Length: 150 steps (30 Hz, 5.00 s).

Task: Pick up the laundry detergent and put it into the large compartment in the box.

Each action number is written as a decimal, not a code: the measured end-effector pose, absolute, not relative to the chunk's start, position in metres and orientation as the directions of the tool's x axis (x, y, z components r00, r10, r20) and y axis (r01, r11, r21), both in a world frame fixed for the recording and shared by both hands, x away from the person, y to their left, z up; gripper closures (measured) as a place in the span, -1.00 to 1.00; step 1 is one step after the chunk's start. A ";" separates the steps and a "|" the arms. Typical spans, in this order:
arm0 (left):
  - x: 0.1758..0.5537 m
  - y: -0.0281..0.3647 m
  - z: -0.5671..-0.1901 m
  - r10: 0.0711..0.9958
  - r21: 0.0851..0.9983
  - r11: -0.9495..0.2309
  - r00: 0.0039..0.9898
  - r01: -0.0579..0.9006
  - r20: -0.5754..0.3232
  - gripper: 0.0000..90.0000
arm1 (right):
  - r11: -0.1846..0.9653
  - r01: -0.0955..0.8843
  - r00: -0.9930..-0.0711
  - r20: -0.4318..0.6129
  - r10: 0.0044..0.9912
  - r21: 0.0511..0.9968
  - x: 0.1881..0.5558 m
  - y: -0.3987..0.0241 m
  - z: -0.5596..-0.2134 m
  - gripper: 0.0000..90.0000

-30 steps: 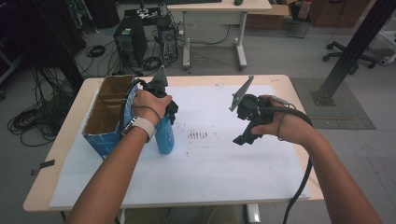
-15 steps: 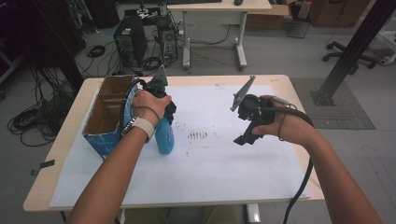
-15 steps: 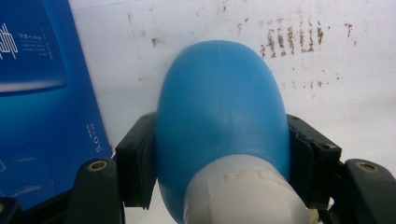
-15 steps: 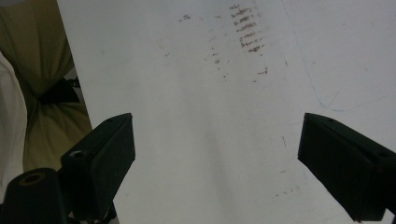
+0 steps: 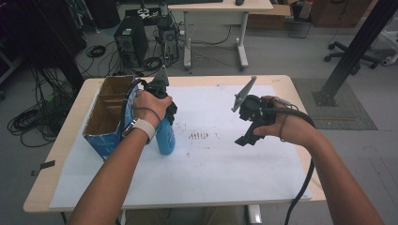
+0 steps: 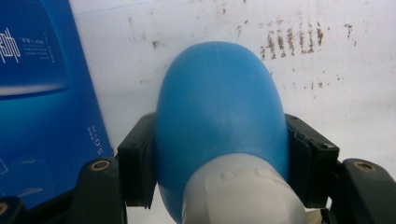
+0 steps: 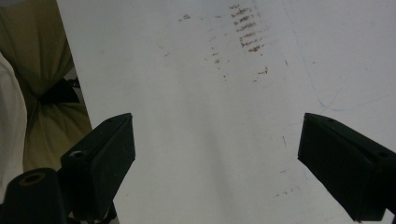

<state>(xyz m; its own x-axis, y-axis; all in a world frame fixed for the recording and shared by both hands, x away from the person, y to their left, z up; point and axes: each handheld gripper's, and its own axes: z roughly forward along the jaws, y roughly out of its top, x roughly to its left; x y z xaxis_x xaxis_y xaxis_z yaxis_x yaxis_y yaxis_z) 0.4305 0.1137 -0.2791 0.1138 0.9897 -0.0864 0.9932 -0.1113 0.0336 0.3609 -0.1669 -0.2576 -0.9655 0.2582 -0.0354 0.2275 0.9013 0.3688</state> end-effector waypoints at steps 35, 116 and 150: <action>0.423 0.117 -0.238 0.989 0.029 -0.127 0.129 0.991 -0.066 -0.16 | 0.898 0.222 -0.966 -0.042 0.256 0.379 0.357 -0.169 -0.255 -0.75; 0.384 0.201 -0.056 0.996 0.100 -0.067 0.072 0.993 -0.046 -0.16 | 0.895 0.214 -0.968 -0.039 0.248 0.391 0.361 -0.167 -0.253 -0.75; 0.395 0.259 -0.073 1.000 0.113 0.002 0.000 0.994 -0.013 -0.16 | 0.900 0.230 -0.966 -0.024 0.257 0.371 0.368 -0.162 -0.259 -0.75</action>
